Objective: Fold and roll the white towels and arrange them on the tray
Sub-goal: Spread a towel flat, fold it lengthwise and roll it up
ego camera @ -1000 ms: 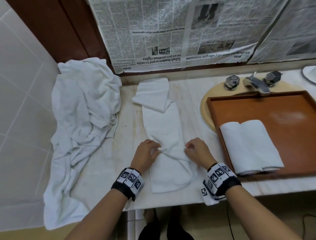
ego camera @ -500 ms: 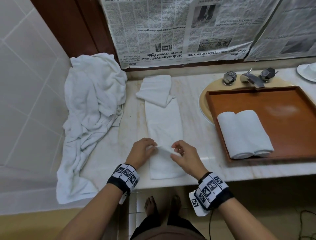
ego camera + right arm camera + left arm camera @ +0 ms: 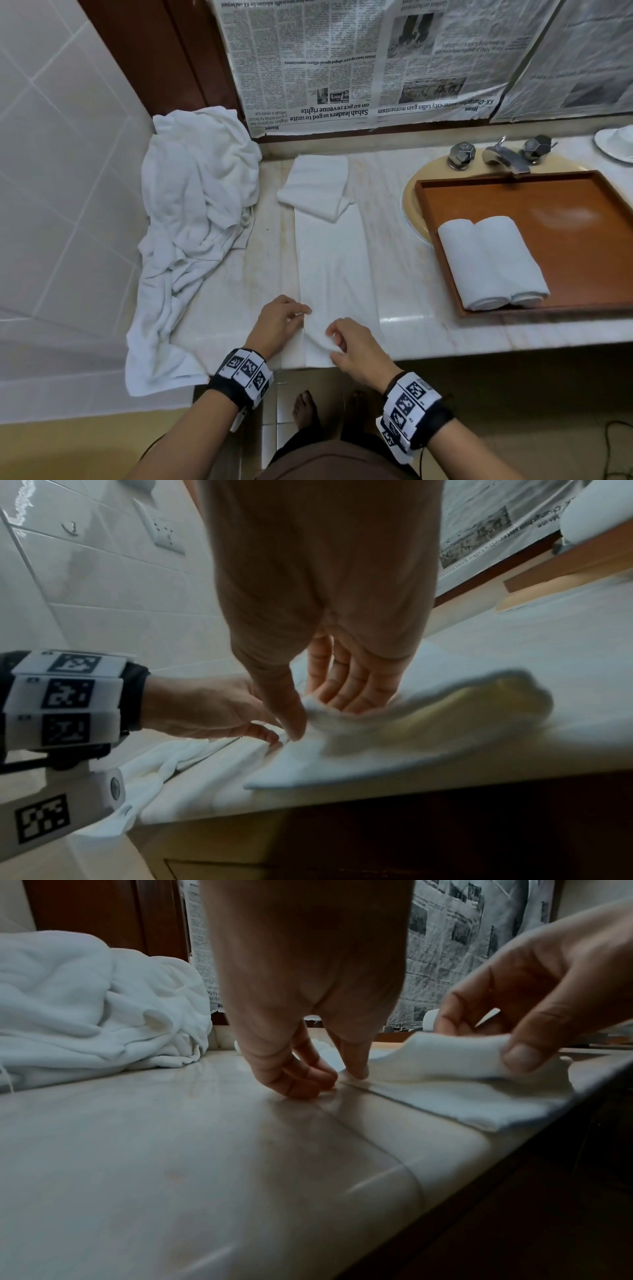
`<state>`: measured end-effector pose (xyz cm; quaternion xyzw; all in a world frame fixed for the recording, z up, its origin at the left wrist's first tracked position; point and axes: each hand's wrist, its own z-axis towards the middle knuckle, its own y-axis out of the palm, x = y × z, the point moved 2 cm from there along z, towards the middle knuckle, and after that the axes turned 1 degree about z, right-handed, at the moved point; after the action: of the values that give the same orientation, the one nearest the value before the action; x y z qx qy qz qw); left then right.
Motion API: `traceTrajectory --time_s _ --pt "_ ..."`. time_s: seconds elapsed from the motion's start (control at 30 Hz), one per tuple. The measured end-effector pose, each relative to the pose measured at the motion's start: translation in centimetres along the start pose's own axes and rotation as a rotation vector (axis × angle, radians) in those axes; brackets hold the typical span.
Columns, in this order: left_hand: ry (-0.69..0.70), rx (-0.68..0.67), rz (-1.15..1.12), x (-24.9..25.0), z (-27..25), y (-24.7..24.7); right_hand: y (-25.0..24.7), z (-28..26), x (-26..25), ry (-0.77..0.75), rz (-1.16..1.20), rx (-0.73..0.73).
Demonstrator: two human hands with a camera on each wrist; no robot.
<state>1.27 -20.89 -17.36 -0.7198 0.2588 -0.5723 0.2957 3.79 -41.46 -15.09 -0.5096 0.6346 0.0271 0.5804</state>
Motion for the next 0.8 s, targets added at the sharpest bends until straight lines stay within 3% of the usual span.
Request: traceTrajectory --time_s 0.1,0.2,0.3,0.47,0.7,0.8 --pt "-0.036 0.025 -0.002 -0.1 -0.3 0.3 -0.4 -0.2 0.1 0.001 0.071 -0.021" --pt "-0.103 0.092 -0.039 0.3 -0.4 0.5 -1.9 0.8 0.3 -0.095 0.032 0.202" --pt "-0.116 0.081 -0.002 1.1 -0.1 1.2 -2.7 2.8 0.9 -0.159 -0.252 0.366" --pt "-0.195 0.021 0.091 1.5 0.1 2.2 -2.0 3.7 3.3 0.029 -0.481 0.299" --pt "-0.260 -0.023 0.263 1.4 -1.0 0.8 -2.6 1.2 4.6 0.010 -0.548 0.406" --pt "-0.138 0.041 0.251 2.4 -0.1 1.5 -2.5 3.0 2.6 -0.112 -0.523 0.443"
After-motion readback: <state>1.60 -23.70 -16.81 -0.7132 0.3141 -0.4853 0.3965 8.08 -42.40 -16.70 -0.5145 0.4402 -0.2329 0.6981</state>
